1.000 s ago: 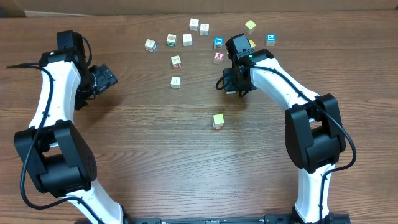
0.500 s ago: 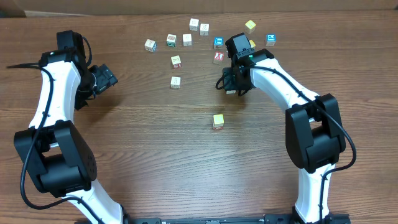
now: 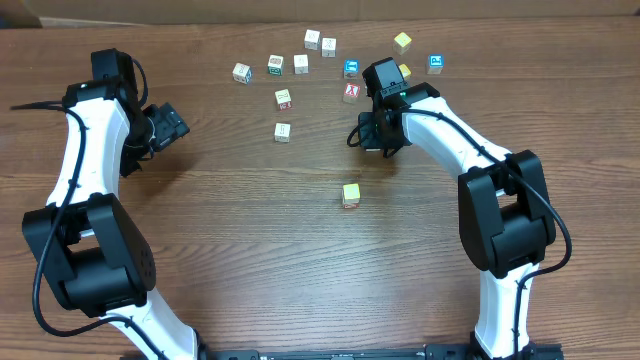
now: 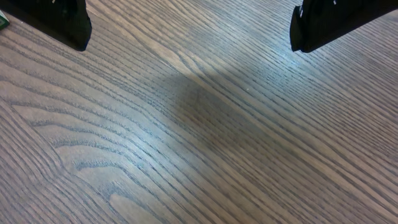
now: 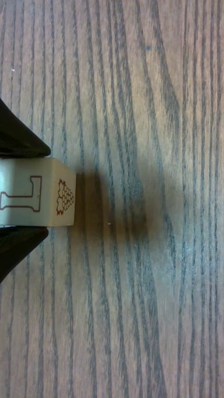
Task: Form a tower
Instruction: 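Lower the right gripper and close it on the T block, then lift the T block and carry it over the stack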
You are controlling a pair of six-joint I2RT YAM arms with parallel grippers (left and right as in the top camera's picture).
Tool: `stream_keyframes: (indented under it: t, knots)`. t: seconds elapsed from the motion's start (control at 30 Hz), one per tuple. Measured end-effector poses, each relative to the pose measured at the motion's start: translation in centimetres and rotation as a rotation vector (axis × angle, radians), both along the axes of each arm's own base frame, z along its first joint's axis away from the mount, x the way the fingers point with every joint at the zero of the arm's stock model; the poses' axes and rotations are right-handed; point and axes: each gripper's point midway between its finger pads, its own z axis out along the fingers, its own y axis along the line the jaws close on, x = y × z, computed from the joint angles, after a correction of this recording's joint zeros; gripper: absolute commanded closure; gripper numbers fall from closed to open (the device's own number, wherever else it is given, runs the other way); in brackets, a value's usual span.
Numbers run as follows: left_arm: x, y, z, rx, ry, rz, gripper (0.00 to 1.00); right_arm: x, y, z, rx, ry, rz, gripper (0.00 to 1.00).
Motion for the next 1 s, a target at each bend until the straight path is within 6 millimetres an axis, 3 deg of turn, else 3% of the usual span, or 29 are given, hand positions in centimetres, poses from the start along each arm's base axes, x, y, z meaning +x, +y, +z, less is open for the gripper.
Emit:
stream_keyframes:
  t: [0.17, 0.37, 0.6, 0.73, 0.87, 1.0]
  knots:
    - [0.0, 0.0, 0.0, 0.000, 0.000, 0.000, 0.00, 0.0, 0.0, 0.0, 0.000, 0.002, 0.000, 0.60]
    - [0.0, 0.0, 0.0, 0.000, 0.000, 0.000, 0.00, -0.2, -0.1, -0.1, -0.003, 0.008, -0.003, 0.77]
    - [0.0, 0.0, 0.0, 0.000, 0.000, 0.000, 0.00, -0.8, -0.3, 1.0, -0.015, 0.039, 0.000, 0.76]
    - [0.0, 0.0, 0.0, 0.000, 0.000, 0.000, 0.01, -1.4, -0.5, 5.2, -0.004, 0.009, 0.000, 0.76]
    - [0.0, 0.0, 0.0, 0.000, 0.000, 0.000, 0.00, -3.4, -1.3, 11.8, 0.020, -0.051, 0.001, 0.76]
    - [0.0, 0.0, 0.0, 0.000, 0.000, 0.000, 0.00, -5.6, -1.9, 16.0, 0.042, -0.074, -0.004, 0.76]
